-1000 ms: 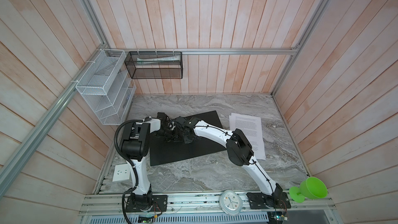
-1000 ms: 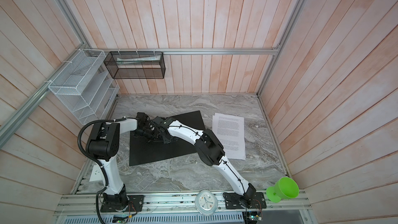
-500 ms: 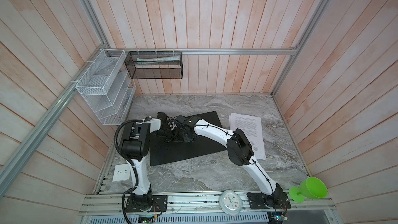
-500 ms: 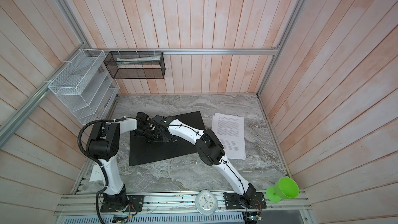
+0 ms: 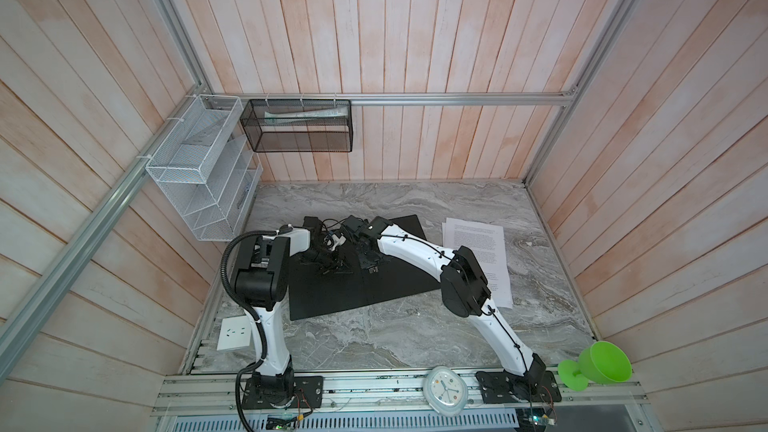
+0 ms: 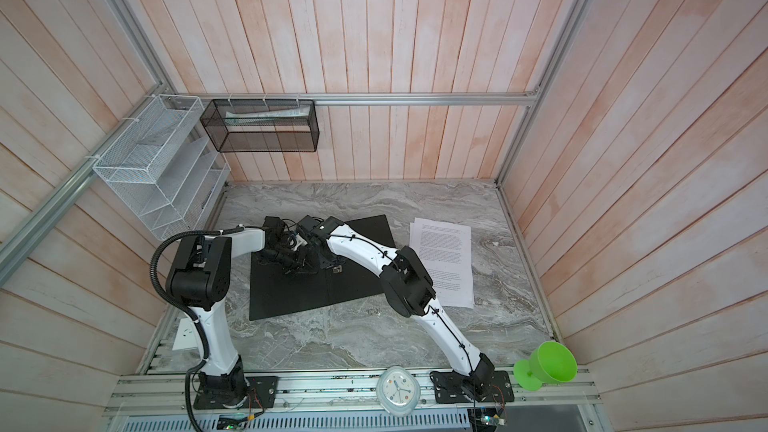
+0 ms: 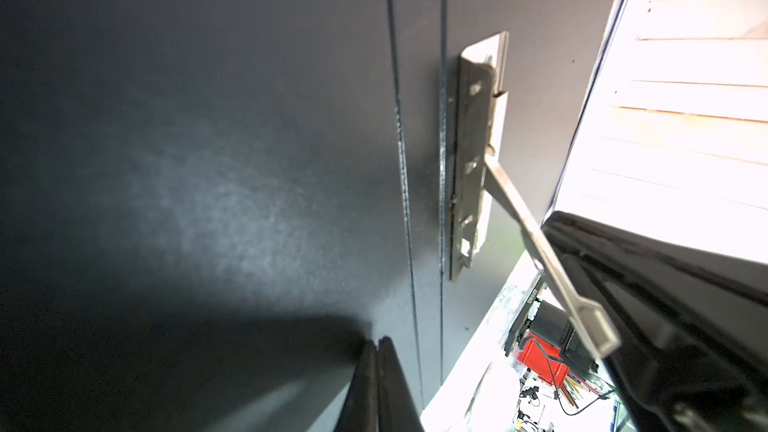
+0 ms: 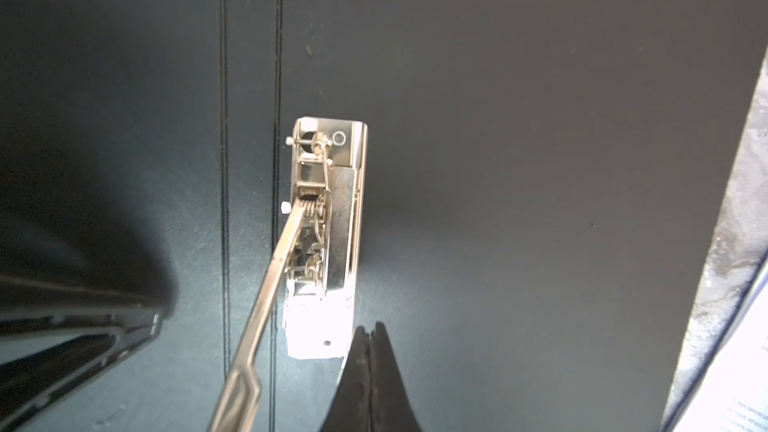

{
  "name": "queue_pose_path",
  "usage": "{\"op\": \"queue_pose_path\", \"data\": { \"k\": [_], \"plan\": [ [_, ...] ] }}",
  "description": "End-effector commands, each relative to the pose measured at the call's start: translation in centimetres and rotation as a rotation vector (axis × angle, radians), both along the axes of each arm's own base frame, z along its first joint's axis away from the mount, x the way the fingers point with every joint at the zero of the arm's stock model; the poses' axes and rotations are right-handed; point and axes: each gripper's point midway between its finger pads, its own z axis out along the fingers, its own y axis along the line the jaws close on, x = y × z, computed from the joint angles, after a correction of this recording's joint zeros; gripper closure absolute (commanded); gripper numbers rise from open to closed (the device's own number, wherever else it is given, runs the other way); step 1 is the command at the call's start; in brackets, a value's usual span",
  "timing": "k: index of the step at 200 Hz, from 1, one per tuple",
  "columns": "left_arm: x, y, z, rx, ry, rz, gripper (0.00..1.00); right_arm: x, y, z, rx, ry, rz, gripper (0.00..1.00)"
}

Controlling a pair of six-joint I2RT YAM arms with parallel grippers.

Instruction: Put the files into the folder

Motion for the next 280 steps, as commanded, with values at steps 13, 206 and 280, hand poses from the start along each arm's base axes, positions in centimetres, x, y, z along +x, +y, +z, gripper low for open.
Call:
{"op": "queue_pose_path", "data": {
  "k": [13, 206, 280],
  "plan": [
    [-0.9, 2.1, -3.8, 0.144, 0.063, 0.007, 0.92, 0.7, 0.7, 2.7, 0.024, -0.051, 0.017, 0.97],
    [-3.4, -4.4, 4.2, 0.089, -0.373, -0.452, 0.60, 1.1, -9.1, 19.2, 0.542, -0.231, -0.180, 0.89],
    [1.3, -5.4, 5.2, 0.137, -0.484, -0.349, 0.55, -0.3, -11.7, 17.9, 0.615, -0.216, -0.251, 0.89]
  ]
}}
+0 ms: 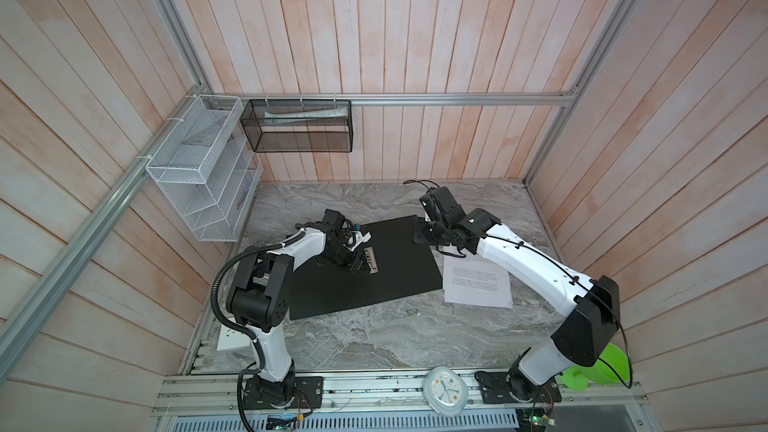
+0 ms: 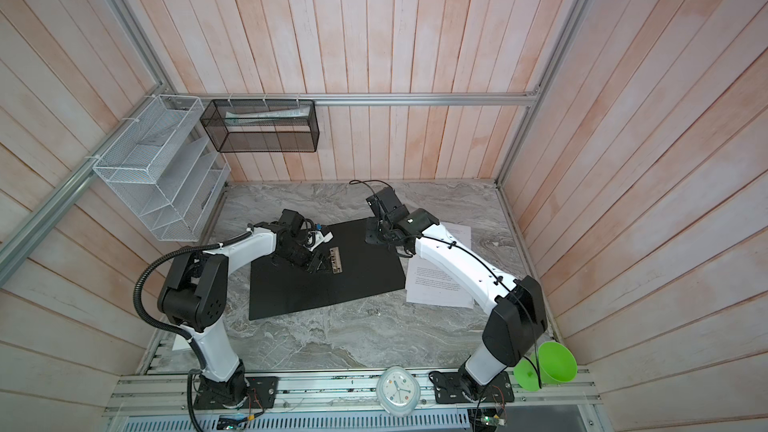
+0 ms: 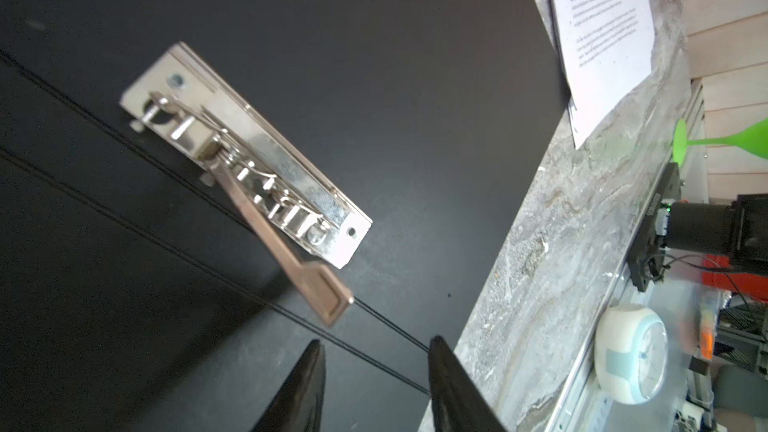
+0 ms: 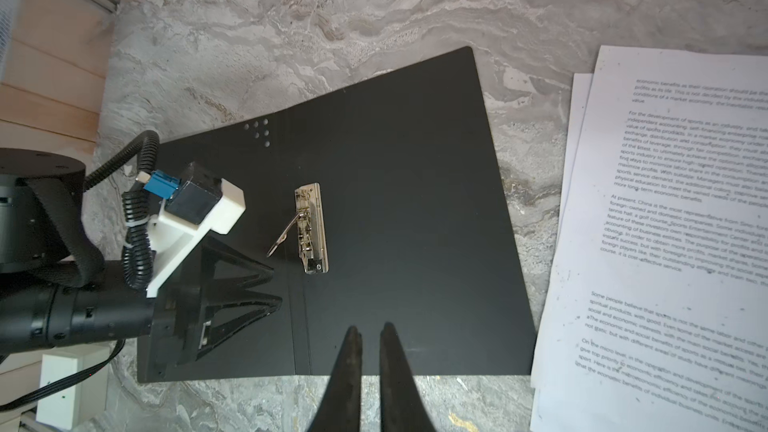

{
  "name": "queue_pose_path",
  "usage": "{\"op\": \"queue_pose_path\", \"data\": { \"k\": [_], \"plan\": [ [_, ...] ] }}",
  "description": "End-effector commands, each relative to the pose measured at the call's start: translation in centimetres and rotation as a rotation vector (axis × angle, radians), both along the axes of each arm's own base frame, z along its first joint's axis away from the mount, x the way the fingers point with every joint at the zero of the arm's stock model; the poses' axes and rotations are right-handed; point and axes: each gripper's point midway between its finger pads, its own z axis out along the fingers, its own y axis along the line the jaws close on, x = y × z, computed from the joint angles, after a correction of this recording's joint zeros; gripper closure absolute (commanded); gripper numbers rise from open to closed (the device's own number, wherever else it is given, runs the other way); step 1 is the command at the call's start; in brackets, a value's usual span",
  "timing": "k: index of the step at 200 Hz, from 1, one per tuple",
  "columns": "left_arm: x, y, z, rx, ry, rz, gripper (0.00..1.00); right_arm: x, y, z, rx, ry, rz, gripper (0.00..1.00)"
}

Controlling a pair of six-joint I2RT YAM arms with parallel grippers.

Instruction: Put the files into the folder

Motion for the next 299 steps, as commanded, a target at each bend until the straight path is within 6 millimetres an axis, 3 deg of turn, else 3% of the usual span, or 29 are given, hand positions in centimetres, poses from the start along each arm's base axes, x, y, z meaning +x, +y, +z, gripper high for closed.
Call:
{"op": "queue_pose_path", "data": {
  "k": [1, 24, 58, 111, 143, 160, 175, 193, 225, 257, 299],
  "plan": [
    [2.9, -0.6, 0.9, -0.015, -0.079, 0.040, 0.55, 0.3, 0.5, 1.1, 0.066, -0.027, -0.010, 0.89],
    [4.3, -1.0, 1.3, -0.036, -0.103, 0.067, 0.55, 0.2, 0.6, 0.9, 0.071, -0.022, -0.005, 0.89],
    [6.7, -0.1, 1.6, 0.027, -0.173, 0.158, 0.56, 0.1, 0.6, 0.8, 0.066, -0.018, 0.000, 0.90],
    [8.8, 1.0, 3.1, 0.081, -0.263, 0.217, 0.59, 0.0, 0.2, 0.5, 0.050, -0.015, -0.006, 0.90],
    [8.2, 1.1, 7.4, 0.039, -0.401, 0.183, 0.60, 0.0, -0.1, 0.4, 0.040, -0.020, -0.016, 0.90],
    [6.4, 0.4, 9.8, -0.008, -0.449, 0.080, 0.60, 0.1, -0.3, 0.5, 0.041, -0.026, -0.022, 0.89],
    [3.8, -0.3, 10.6, -0.041, -0.460, -0.048, 0.60, 0.1, -0.4, 0.5, 0.041, -0.028, -0.024, 0.89],
    [1.2, -0.3, 9.3, -0.002, -0.434, -0.161, 0.60, 0.3, -0.5, 0.4, 0.043, -0.029, -0.027, 0.90],
    [-0.5, 0.9, 5.5, 0.071, -0.385, -0.176, 0.60, 0.4, -0.3, 0.0, 0.052, -0.024, -0.024, 0.90],
    [-0.2, 1.6, 2.3, 0.142, -0.411, -0.169, 0.60, 0.3, -0.3, -0.3, 0.051, -0.015, -0.023, 0.90],
    [0.7, 1.6, 0.7, 0.159, -0.415, -0.151, 0.60, 0.2, -0.5, -0.3, 0.052, -0.013, -0.030, 0.89]
  ]
}}
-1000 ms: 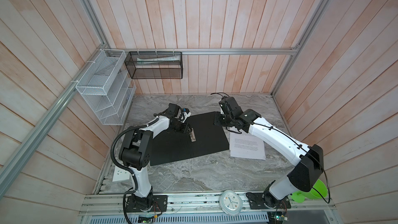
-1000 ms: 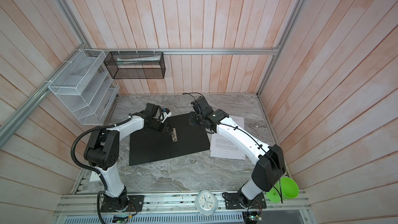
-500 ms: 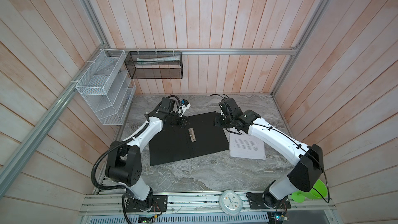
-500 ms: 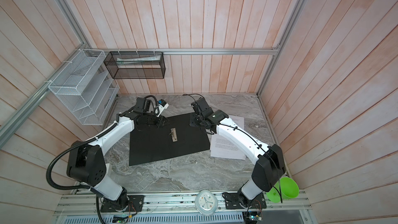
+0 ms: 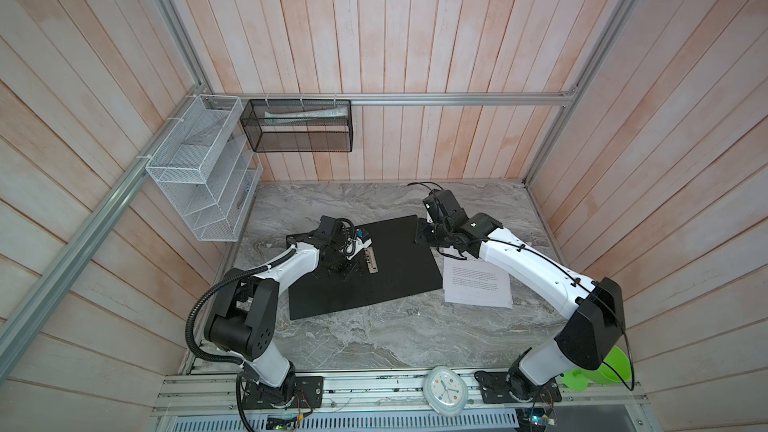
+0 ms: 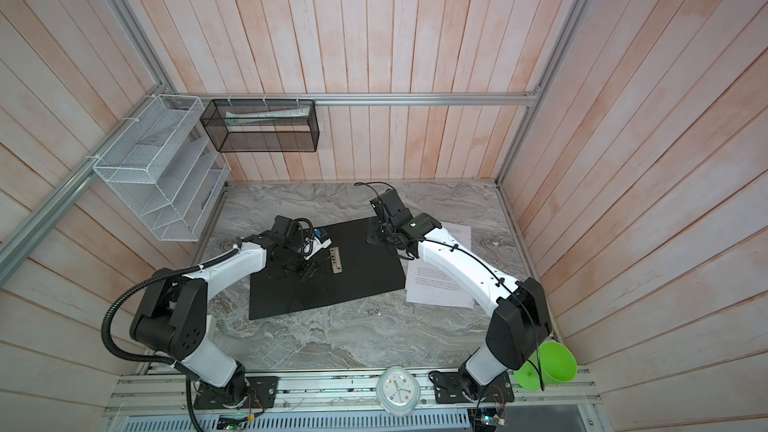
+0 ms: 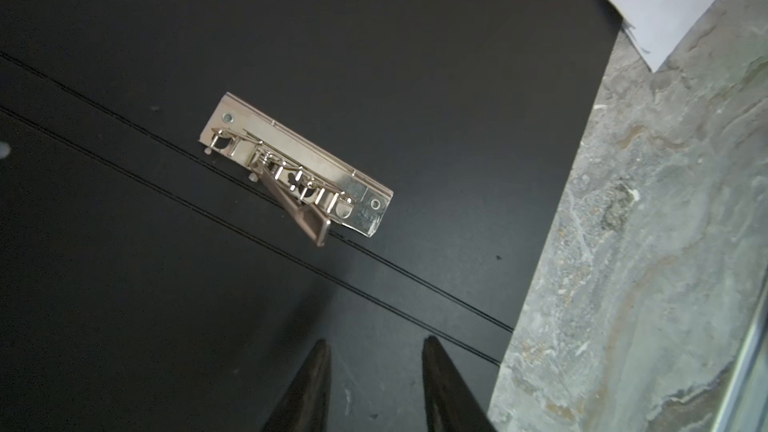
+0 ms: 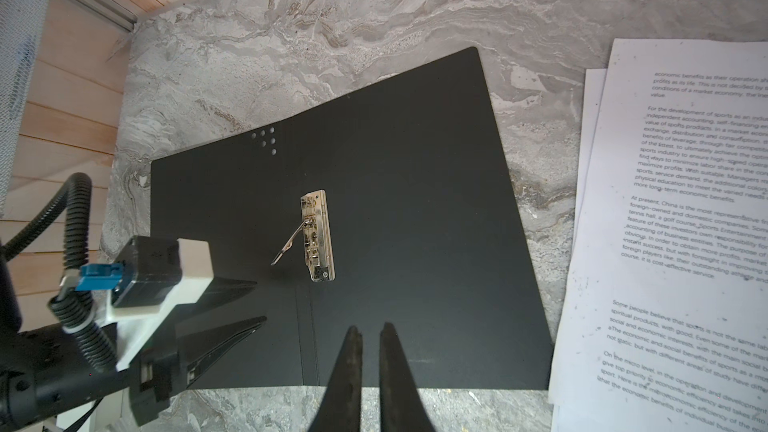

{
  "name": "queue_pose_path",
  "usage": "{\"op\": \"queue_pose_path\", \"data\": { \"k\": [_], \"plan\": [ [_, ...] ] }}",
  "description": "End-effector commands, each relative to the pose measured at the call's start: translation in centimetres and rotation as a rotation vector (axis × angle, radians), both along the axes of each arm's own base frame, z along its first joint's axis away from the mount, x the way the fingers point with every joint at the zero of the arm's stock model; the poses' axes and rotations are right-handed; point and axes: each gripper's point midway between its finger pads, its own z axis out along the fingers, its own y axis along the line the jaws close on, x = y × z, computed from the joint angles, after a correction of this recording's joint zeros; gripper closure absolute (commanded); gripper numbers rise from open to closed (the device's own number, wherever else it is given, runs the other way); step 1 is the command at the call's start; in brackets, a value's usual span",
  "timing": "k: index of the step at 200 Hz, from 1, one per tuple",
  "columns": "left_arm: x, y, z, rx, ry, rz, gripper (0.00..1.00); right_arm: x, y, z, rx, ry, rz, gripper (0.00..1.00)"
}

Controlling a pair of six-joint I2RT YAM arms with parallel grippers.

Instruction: Put the files into the folder

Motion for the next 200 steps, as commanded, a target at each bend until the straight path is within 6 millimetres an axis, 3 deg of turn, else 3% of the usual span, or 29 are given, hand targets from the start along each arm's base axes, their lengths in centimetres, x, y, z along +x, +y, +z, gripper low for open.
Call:
{"op": "queue_pose_path", "data": {
  "k": [1, 78, 153, 200],
  "plan": [
    [1.7, -0.3, -0.1, 0.006, -0.076, -0.002, 0.61, -0.2, -0.4, 0.6, 0.017, -0.008, -0.018, 0.89],
    [4.8, -0.8, -0.7, -0.011, -0.105, 0.093, 0.63, 0.0, -0.2, 0.4, 0.014, 0.001, -0.012, 0.90],
    [7.1, -1.1, 0.9, -0.041, -0.156, 0.175, 0.63, 0.0, -0.2, 0.1, 0.007, 0.006, -0.011, 0.90],
    [7.9, -0.8, 0.9, -0.031, -0.159, 0.210, 0.63, -0.3, -0.2, 0.0, 0.011, 0.010, -0.002, 0.90]
  ]
}}
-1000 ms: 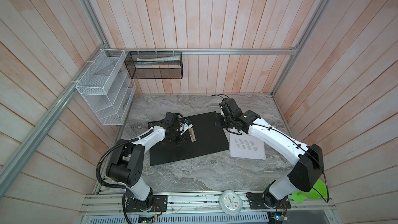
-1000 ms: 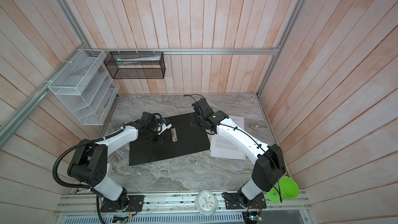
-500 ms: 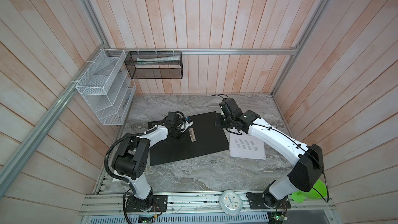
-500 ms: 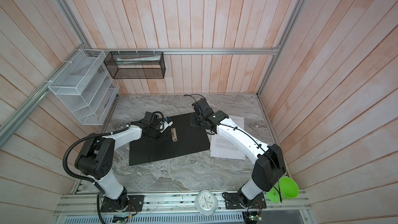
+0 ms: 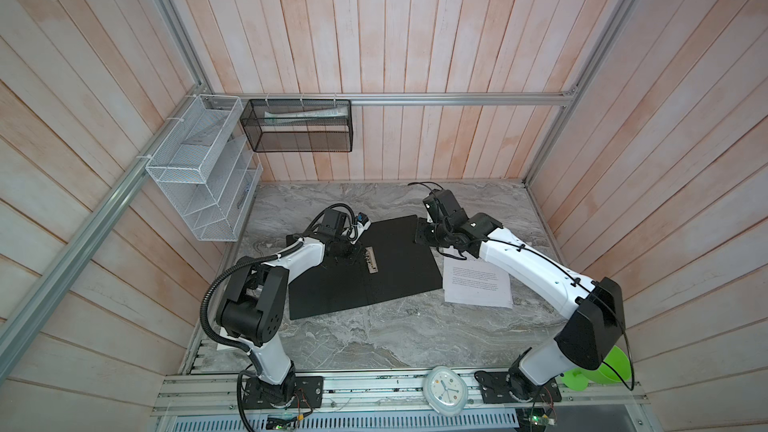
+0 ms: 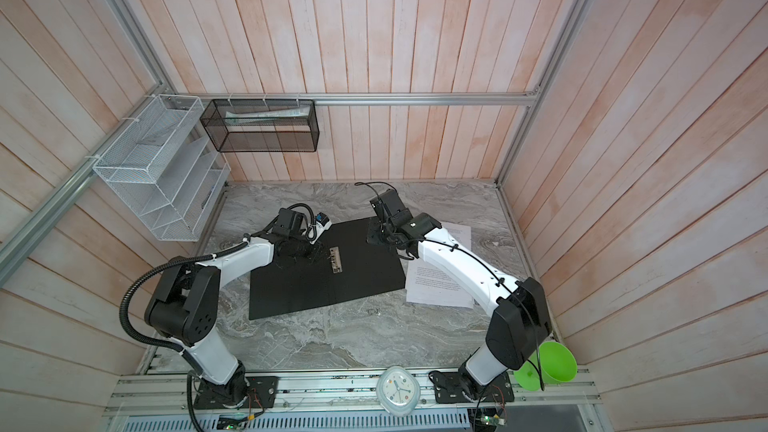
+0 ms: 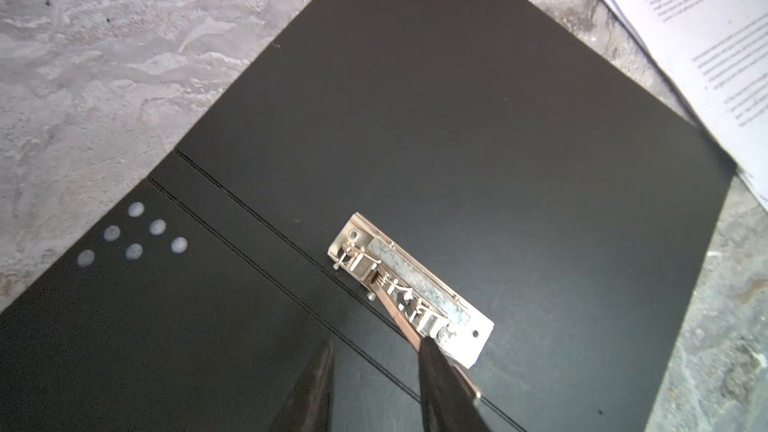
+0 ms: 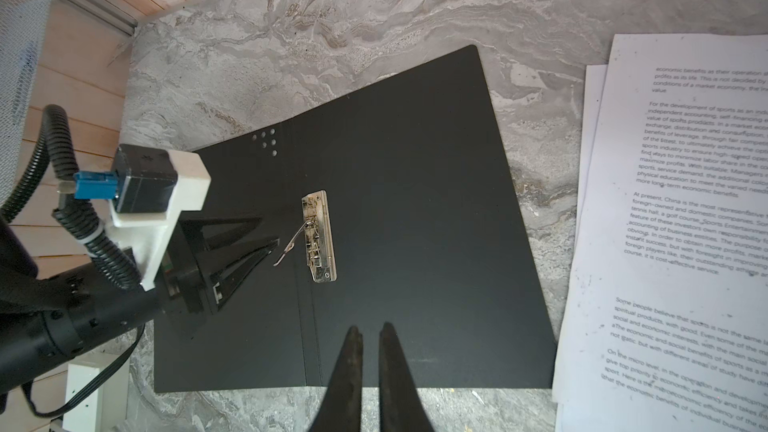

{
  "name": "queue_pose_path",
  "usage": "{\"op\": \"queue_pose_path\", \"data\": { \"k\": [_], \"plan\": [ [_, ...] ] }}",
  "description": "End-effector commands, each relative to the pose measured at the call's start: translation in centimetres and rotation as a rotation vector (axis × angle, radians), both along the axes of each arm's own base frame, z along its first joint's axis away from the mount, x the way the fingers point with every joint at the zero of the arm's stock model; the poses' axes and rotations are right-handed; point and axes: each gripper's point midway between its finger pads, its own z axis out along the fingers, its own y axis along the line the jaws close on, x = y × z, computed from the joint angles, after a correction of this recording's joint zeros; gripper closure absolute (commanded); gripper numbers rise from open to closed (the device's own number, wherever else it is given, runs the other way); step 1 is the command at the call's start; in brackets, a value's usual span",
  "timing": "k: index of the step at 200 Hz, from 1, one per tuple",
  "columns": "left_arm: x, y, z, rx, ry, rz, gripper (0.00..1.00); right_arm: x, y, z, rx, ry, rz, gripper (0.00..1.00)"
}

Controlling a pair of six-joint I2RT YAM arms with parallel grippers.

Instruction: Put the files into the folder

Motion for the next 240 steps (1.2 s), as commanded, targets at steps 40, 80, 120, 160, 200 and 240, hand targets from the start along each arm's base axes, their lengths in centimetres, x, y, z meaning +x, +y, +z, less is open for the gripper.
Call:
{"op": "queue_pose_path", "data": {
  "k": [40, 80, 120, 160, 200, 240],
  "plan": [
    [2.0, 2.8, 0.9, 0.074, -0.024, 0.148, 0.65, -1.4, 2.5, -1.9, 0.078, 0.071, 0.137, 0.90],
    [2.4, 7.4, 4.0, 0.018, 0.044, 0.280, 0.67, -3.3, 7.7, -7.0, 0.160, 0.238, 0.344, 0.91],
    [0.1, 7.1, 4.0, -0.104, 0.171, 0.225, 0.67, -3.6, 11.8, -10.9, 0.236, 0.336, 0.450, 0.91],
    [-1.0, 6.8, 3.5, -0.160, 0.238, 0.212, 0.67, -3.0, 14.5, -12.3, 0.255, 0.366, 0.508, 0.91],
    [-1.2, 6.9, 3.7, -0.179, 0.245, 0.219, 0.67, -1.7, 15.7, -13.1, 0.255, 0.368, 0.525, 0.91],
    [-1.3, 7.3, 4.6, -0.201, 0.237, 0.232, 0.67, -0.7, 16.8, -13.7, 0.262, 0.370, 0.538, 0.91]
  ]
}}
